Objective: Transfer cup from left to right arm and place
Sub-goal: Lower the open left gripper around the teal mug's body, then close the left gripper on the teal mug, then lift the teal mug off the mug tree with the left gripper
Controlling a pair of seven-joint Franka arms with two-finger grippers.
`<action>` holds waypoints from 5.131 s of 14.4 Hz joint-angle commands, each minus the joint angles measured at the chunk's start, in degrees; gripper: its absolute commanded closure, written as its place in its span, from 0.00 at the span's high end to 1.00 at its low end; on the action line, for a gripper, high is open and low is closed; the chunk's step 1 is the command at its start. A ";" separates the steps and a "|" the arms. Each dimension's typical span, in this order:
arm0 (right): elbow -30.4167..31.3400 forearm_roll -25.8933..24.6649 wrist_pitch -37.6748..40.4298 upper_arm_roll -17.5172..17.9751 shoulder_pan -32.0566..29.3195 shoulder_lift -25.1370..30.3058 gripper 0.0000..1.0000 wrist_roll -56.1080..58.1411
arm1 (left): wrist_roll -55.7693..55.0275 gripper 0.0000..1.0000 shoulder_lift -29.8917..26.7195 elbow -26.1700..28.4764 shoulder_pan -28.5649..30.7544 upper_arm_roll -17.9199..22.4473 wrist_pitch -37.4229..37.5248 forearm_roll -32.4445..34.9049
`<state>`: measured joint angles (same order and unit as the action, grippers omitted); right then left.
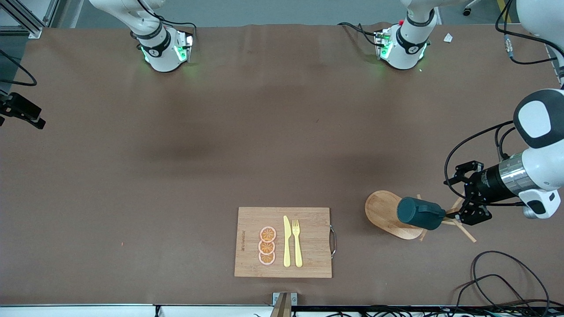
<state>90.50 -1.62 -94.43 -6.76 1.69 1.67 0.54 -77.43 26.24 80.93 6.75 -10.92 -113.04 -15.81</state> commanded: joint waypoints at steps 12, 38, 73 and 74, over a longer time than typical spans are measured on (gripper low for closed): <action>0.65 -0.31 -0.14 0.17 -0.02 0.88 1.00 -0.46 | -3.34 1.00 5.22 -1.22 -3.50 0.11 -5.62 -0.28; 0.65 -0.22 -0.14 0.17 -0.02 0.88 1.00 -0.37 | -2.29 1.00 8.74 -1.48 -3.68 0.11 -7.37 -0.54; 0.65 -0.31 -0.14 0.17 -0.11 0.88 1.00 -0.37 | -4.65 0.79 4.52 -3.41 -22.37 -0.16 -4.91 18.23; 0.65 -0.31 -0.14 0.17 -0.02 0.88 1.00 -0.37 | -5.62 0.79 5.39 -3.67 -24.23 0.02 -5.26 20.44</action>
<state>90.49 -1.62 -94.43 -6.75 1.69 1.67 0.54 -81.50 30.51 78.32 -13.78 -11.84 -118.16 0.07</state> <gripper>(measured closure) 0.000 0.154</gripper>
